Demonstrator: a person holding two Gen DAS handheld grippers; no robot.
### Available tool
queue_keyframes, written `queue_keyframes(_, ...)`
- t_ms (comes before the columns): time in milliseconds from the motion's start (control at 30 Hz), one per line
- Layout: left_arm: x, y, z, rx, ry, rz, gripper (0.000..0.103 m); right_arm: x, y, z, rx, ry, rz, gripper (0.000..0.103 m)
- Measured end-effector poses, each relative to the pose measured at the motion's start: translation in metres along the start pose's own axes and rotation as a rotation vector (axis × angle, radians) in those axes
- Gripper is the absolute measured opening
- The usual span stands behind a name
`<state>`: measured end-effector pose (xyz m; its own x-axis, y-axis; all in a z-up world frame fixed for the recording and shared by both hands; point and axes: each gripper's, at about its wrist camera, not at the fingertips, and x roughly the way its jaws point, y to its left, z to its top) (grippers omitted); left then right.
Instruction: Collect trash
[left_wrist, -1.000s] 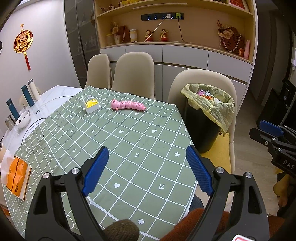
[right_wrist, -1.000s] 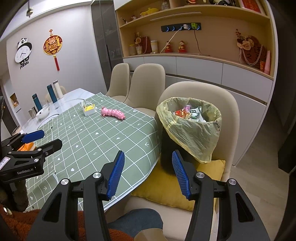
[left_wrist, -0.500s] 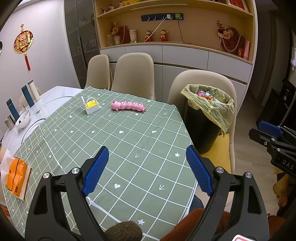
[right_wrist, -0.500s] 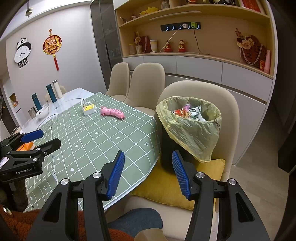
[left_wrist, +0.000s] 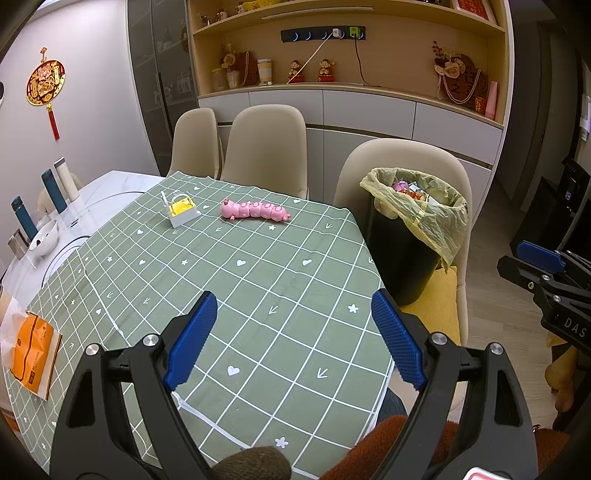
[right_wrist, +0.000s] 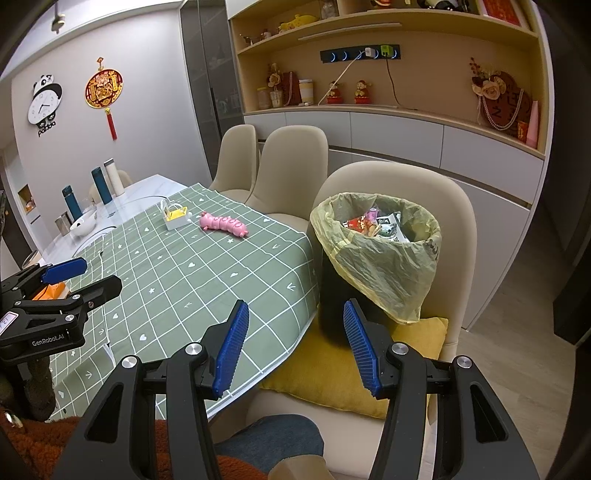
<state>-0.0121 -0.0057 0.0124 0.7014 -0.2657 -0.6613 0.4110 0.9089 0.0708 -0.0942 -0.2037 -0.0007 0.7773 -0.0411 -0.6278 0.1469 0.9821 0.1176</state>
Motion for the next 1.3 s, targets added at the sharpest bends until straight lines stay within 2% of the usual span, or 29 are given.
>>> queue_keyframes(1300,0.0002,0.0009,-0.0048,-0.013,-0.007,-0.007,0.081,0.0029,0.0017,-0.0020,-0.012,0.019,-0.010,0.051)
